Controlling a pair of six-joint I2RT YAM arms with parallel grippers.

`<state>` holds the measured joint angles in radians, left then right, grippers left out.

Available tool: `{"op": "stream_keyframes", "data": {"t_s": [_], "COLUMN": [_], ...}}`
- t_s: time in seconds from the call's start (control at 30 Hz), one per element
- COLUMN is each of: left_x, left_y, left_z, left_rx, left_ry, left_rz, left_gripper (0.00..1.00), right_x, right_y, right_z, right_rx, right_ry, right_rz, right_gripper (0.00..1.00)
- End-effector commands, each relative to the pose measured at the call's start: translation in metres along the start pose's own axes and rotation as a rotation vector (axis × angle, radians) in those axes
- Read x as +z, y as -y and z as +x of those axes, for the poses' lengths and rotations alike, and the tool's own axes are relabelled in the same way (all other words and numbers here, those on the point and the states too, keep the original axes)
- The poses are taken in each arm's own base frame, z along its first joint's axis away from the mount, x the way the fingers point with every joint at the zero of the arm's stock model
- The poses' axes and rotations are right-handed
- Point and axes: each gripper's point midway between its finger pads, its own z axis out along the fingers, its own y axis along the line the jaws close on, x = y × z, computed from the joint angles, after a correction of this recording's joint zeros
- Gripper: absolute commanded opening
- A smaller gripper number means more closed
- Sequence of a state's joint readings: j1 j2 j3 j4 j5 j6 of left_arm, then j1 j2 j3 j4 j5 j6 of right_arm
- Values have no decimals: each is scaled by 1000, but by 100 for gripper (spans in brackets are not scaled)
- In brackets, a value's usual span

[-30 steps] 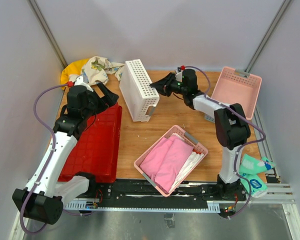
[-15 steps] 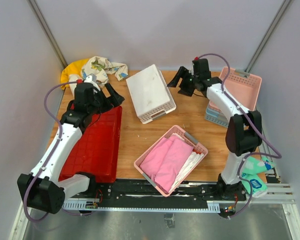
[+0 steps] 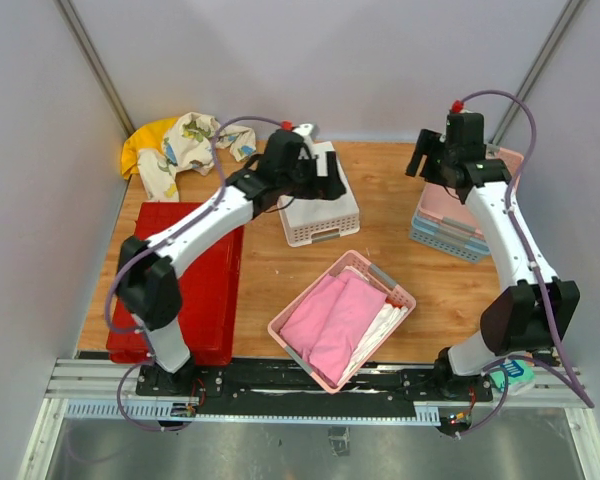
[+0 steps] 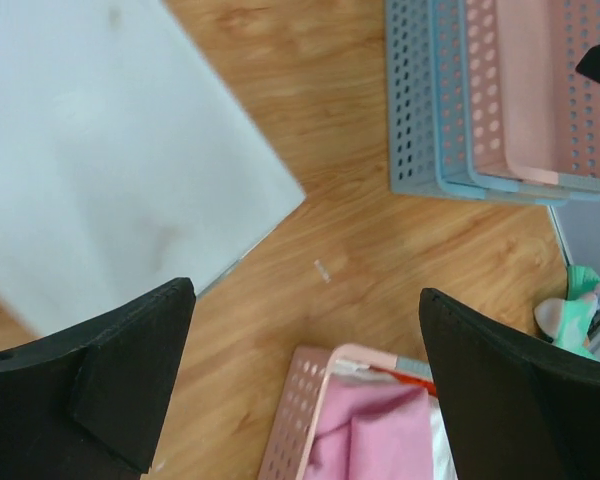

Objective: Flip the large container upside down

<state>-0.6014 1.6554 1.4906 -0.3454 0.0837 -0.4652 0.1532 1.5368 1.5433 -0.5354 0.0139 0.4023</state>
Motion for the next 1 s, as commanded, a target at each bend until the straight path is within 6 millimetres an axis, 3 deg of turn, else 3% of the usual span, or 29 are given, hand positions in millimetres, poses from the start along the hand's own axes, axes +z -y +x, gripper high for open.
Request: {"op": "stream_keyframes", "data": {"t_s": [0.0,0.1,0.27,0.33,0.47,0.57,0.67,0.83,0.97], "left_x": [54,98,159,184,205,207,196,169,153], "left_y": [53,73,74,56,25,-10,-50,-112,-138], "left_z": [3,9,16,31,60,79,83,77,62], "left_rx": [125,155,149,158,158,163,163,138,141], "left_ry": [-31,-48,-65,-100,-175,-231,-259,-275,-254], "left_rz": [117,158,165,105,50,-27,-111,-217,-263], "left_gripper": [99,99,99,99,99,99,99,99,99], "right_x": [-17,-23,-27,-27,-21,-15,-9,4,17], "right_y": [72,92,108,108,102,97,93,77,61], "right_z": [14,22,35,38,42,45,47,52,49], "right_rx": [12,46,89,103,125,140,145,136,120], "right_ry": [-49,-83,-112,-119,-137,-151,-165,-196,-193], "right_rz": [192,243,297,291,257,229,208,99,37], "right_gripper": [74,75,75,75,74,74,73,72,71]}}
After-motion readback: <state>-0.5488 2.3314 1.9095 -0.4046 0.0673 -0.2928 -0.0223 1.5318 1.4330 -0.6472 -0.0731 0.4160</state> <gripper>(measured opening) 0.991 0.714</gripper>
